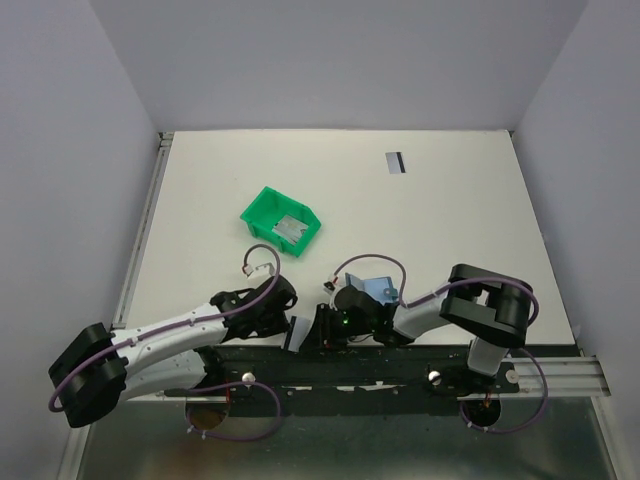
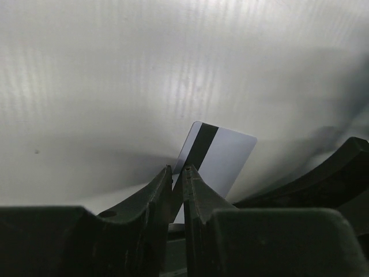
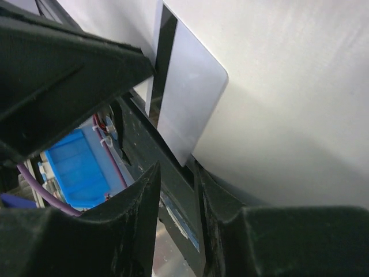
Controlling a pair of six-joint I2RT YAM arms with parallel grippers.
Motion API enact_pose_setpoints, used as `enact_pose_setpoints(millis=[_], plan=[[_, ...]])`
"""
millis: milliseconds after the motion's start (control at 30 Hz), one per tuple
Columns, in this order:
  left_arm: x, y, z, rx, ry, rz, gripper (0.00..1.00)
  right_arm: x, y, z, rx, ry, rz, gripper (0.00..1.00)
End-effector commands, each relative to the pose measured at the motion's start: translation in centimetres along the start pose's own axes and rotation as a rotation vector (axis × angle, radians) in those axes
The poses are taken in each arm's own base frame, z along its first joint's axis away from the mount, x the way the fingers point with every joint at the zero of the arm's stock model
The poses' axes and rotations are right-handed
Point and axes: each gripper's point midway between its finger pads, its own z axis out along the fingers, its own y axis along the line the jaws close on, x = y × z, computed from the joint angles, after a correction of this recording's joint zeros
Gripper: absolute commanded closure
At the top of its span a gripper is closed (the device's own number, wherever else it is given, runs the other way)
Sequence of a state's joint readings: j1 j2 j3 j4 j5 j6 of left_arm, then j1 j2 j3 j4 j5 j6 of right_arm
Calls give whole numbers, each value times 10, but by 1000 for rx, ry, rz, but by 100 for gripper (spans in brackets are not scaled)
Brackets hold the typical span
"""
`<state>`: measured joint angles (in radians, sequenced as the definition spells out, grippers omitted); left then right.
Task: Put the credit cards into the card holder
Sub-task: Move the credit card to the corner of the board.
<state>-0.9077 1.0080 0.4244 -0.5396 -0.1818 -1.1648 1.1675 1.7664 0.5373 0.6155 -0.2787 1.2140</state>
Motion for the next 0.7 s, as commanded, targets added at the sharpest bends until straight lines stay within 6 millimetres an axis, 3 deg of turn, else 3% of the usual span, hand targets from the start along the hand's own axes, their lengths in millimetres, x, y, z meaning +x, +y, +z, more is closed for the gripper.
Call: enact_pose_setpoints(millis=[0,333,667], plan=[[33,5,7,-41,94,23,72,-2,-17,-8,66,-26,-1,61],[48,-7,11,-45,121,53,74,1,-45,-17,153,-64,93,56],[60,-2,9,-30,150,38,75,-28,-44,-18,110,-245,135,56]])
